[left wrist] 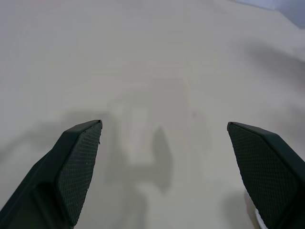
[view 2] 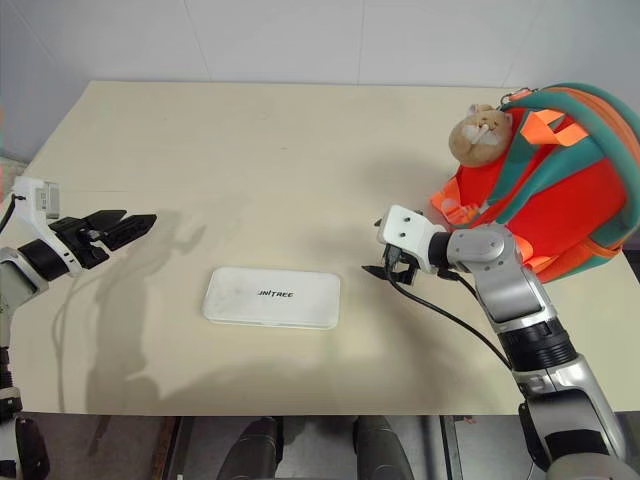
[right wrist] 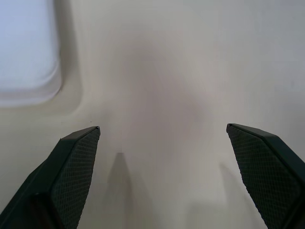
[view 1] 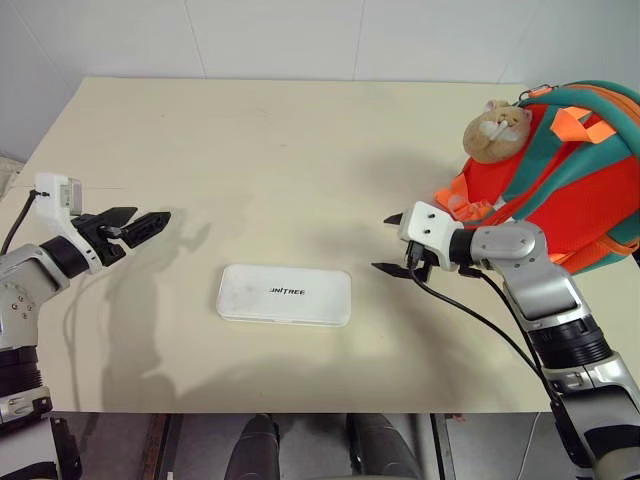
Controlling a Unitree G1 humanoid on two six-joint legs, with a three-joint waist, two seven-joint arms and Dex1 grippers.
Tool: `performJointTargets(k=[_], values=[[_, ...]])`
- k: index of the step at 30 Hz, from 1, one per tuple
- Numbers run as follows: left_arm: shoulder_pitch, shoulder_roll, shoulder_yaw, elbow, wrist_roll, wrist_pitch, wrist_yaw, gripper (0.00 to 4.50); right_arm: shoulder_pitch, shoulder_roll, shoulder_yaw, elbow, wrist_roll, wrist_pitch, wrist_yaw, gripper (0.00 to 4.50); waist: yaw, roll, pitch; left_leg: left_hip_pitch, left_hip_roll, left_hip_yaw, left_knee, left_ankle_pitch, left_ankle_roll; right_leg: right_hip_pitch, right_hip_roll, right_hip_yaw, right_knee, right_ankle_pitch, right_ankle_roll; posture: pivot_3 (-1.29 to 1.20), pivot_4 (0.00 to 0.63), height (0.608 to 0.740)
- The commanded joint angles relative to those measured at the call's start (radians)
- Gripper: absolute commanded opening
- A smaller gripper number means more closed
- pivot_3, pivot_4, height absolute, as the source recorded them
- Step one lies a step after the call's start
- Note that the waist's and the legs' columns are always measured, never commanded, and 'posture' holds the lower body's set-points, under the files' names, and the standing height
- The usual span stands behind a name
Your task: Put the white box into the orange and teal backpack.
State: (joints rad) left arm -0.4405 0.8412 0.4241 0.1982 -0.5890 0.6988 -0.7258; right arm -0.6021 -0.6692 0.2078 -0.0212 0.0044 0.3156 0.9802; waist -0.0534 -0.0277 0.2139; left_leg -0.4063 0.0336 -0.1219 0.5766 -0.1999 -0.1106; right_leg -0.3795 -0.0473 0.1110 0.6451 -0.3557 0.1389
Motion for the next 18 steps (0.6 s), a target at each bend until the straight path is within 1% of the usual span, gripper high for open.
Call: performJointTargets(k=[1, 5, 9, 11, 14, 16, 18], values=[[0.016, 0.035, -0.013, 0.002, 0.031, -0.154, -0.146, 4.5, 0.043, -0.022, -0.016, -0.124, 0.009, 0.048, -0.005, 4.49, -0.002, 0.0, 0.0, 0.0, 0.0, 0.0, 0.0, 0.0, 0.0, 0.0, 0.0, 0.0, 0.0, 0.0, 0.0, 0.0, 0.15, 0.74], [0.024, 0.043, -0.033, 0.052, 0.083, -0.297, -0.229, 4.5, 0.084, -0.024, 0.001, -0.166, -0.014, 0.064, -0.018, 4.49, -0.002, 0.0, 0.0, 0.0, 0.0, 0.001, 0.0, 0.0, 0.0, 0.0, 0.0, 0.0, 0.0, 0.0, 0.0, 0.0, 0.15, 0.74], [0.022, 0.038, -0.042, 0.089, 0.109, -0.377, -0.277, 4.5, 0.107, -0.009, 0.004, -0.213, -0.006, 0.094, -0.027, 4.49, 0.0, 0.0, 0.0, 0.0, 0.0, 0.0, 0.0, 0.0, 0.0, 0.0, 0.0, 0.0, 0.0, 0.0, 0.0, 0.0, 0.15, 0.74], [0.025, 0.051, -0.057, 0.093, 0.097, -0.312, -0.301, 4.5, 0.113, 0.0, 0.018, -0.238, -0.008, 0.109, -0.032, 4.49, -0.001, 0.0, 0.0, 0.0, 0.0, 0.0, 0.0, 0.0, 0.0, 0.0, 0.0, 0.0, 0.0, 0.0, 0.0, 0.0, 0.15, 0.74], [0.031, 0.087, -0.106, 0.094, 0.084, -0.061, -0.274, 4.5, 0.123, 0.018, 0.033, -0.266, -0.004, 0.126, -0.042, 4.49, -0.003, 0.0, 0.0, 0.0, 0.0, 0.0, 0.0, 0.0, 0.001, 0.0, 0.0, 0.0, 0.001, 0.0, 0.0, 0.0, 0.15, 0.74], [0.024, 0.088, -0.112, 0.099, 0.076, 0.03, -0.252, 4.5, 0.128, 0.022, 0.041, -0.277, -0.006, 0.131, -0.042, 4.49, -0.003, 0.0, 0.0, 0.0, 0.0, 0.0, 0.0, 0.0, 0.001, 0.0, 0.0, 0.0, 0.001, 0.0, 0.0, 0.0, 0.15, 0.74], [0.011, 0.088, -0.116, 0.112, 0.043, 0.163, -0.256, 4.5, 0.129, 0.024, 0.052, -0.282, -0.008, 0.133, -0.045, 4.49, -0.003, 0.0, 0.0, 0.0, 0.0, 0.0, 0.0, -0.001, 0.001, 0.0, 0.0, 0.0, 0.001, 0.0, 0.0, 0.0, 0.15, 0.74]])
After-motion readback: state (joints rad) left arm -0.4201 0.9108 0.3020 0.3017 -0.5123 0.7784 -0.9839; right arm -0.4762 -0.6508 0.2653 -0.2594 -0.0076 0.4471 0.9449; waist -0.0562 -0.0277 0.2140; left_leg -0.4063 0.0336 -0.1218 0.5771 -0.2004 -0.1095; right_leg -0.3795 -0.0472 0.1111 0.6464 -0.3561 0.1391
